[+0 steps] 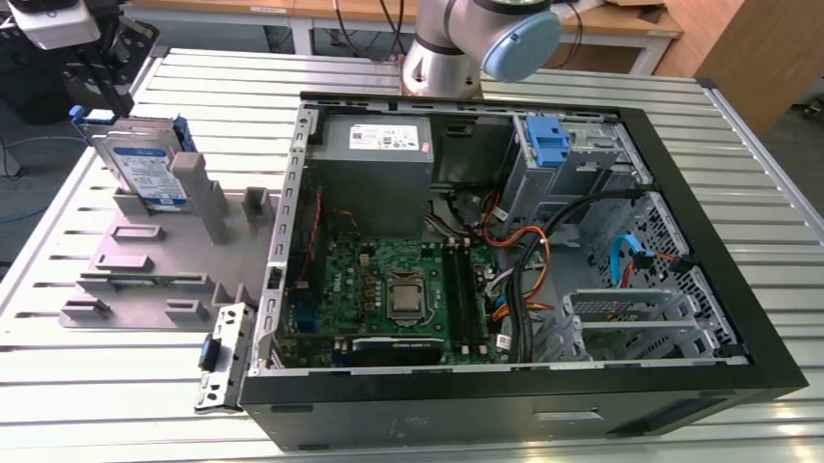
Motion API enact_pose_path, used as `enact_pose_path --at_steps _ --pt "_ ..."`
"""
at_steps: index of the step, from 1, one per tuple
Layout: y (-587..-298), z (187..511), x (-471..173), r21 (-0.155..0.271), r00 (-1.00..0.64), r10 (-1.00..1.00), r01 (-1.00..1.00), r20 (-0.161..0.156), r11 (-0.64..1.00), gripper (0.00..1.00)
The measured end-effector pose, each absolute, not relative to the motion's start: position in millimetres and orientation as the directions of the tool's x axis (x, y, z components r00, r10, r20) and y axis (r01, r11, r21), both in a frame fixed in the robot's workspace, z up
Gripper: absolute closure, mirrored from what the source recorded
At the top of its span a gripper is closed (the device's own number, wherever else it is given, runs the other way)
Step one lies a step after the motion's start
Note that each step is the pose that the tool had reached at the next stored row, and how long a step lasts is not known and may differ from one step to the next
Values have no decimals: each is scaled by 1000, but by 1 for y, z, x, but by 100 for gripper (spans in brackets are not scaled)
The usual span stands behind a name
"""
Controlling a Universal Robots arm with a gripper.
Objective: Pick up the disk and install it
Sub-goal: 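Pick up the disk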
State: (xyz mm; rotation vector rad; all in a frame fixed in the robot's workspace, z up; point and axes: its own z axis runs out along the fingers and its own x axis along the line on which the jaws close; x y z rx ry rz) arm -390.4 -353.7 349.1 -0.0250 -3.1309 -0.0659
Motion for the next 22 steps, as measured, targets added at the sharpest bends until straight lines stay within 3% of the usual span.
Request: enact_pose_path --at_steps 22 --pt "-354 349 -390 42 -981 -191 -191 10 981 89"
